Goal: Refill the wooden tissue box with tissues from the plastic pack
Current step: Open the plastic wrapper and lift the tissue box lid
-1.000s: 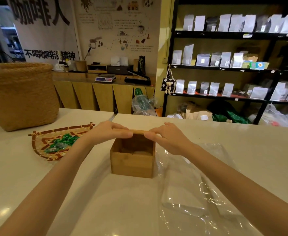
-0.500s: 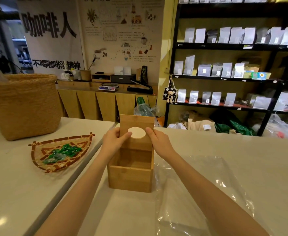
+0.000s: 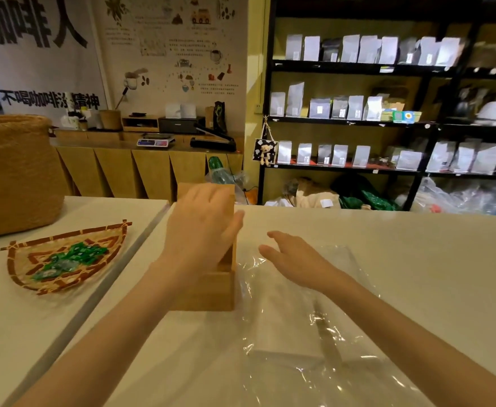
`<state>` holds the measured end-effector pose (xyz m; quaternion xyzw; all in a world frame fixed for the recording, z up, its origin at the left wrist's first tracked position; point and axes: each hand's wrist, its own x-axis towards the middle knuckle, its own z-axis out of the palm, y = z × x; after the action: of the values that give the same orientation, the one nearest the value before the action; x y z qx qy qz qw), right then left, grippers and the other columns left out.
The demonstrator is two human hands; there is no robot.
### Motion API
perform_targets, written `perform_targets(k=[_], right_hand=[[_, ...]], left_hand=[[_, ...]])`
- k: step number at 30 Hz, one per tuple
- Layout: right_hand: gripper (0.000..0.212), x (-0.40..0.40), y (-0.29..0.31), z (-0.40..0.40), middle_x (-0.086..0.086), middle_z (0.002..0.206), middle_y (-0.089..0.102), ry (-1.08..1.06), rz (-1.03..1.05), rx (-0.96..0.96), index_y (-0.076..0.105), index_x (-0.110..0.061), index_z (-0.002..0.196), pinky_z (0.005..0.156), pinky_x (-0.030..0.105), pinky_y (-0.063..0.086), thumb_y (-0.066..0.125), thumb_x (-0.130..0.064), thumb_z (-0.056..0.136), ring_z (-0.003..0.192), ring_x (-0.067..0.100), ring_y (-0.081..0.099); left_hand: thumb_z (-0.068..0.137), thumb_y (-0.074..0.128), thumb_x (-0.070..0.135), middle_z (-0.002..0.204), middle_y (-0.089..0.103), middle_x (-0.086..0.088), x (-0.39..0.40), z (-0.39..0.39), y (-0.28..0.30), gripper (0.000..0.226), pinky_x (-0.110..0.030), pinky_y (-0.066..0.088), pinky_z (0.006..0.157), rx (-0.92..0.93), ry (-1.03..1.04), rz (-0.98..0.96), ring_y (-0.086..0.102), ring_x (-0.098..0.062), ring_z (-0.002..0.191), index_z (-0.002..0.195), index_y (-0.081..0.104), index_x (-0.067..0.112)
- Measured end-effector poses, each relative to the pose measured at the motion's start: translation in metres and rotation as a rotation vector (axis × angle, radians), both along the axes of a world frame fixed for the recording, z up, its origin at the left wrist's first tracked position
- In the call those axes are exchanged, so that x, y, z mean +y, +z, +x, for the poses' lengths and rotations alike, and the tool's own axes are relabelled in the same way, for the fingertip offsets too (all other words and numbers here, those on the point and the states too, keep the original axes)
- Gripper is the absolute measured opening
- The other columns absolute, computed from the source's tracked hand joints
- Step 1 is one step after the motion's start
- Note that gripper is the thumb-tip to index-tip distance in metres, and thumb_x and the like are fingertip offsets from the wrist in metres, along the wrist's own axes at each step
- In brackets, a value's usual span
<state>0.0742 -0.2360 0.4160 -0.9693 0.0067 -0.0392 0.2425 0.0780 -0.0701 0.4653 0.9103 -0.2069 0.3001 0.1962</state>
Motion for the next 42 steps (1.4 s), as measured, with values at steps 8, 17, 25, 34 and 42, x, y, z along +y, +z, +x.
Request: perform_targets(k=[8, 17, 25, 34, 42], right_hand=[[0.075, -0.039, -0.059, -0.072, 0.018, 0.157, -0.004, -0.21, -0.334, 0.266, 0.001, -0.011, 0.148, 0.117, 0.047, -0.002, 0.016, -0.059, 0.092, 0.144, 0.032, -0.009], [0.077, -0.067, -0.078, -0.051, 0.016, 0.157, -0.008, -0.199, -0.292, 0.211, -0.003, -0.011, 0.148, 0.117, 0.045, -0.008, 0.014, -0.06, 0.091, 0.144, 0.027, -0.013], [0.073, -0.086, -0.08, -0.035, 0.016, 0.157, -0.004, -0.127, -0.283, 0.171, 0.001, -0.012, 0.148, 0.118, 0.045, -0.007, 0.015, -0.057, 0.093, 0.145, 0.025, -0.009], [0.05, -0.099, -0.041, -0.071, 0.002, 0.151, 0.033, -0.055, -0.003, -0.125, 0.032, -0.016, 0.142, 0.111, 0.026, 0.019, 0.04, -0.035, 0.096, 0.139, 0.014, 0.027], [0.016, -0.076, -0.035, -0.175, -0.005, 0.082, 0.075, 0.094, 0.251, -0.145, 0.07, -0.038, 0.083, 0.069, 0.024, 0.053, 0.063, -0.024, 0.084, 0.074, 0.007, 0.068]], left_hand=[[0.086, 0.025, 0.048, 0.132, 0.058, -0.005, -0.04, -0.061, -0.076, 0.06, -0.028, 0.038, 0.104, 0.25, -0.46, 0.431, 0.051, -0.018, 0.125, 0.124, 0.056, 0.014], [0.094, 0.017, 0.05, 0.158, -0.008, -0.005, -0.065, -0.037, -0.121, 0.069, -0.029, -0.007, 0.117, 0.521, -0.433, 0.602, -0.011, -0.013, 0.145, 0.147, -0.004, 0.011], [0.071, -0.005, 0.073, 0.158, -0.009, -0.004, -0.072, -0.026, -0.128, 0.096, -0.027, -0.009, 0.114, 0.504, -0.481, 0.507, -0.012, -0.012, 0.144, 0.146, -0.005, 0.015], [0.085, 0.029, 0.061, 0.155, 0.005, 0.01, -0.067, -0.054, -0.121, 0.072, -0.028, -0.015, 0.114, 0.243, -0.882, 0.514, -0.008, -0.001, 0.142, 0.146, 0.02, 0.024], [0.093, 0.019, 0.047, 0.153, 0.021, 0.015, -0.07, -0.053, -0.133, 0.053, -0.03, -0.008, 0.117, 0.347, -0.933, 0.48, 0.0, 0.001, 0.143, 0.14, 0.035, 0.03]])
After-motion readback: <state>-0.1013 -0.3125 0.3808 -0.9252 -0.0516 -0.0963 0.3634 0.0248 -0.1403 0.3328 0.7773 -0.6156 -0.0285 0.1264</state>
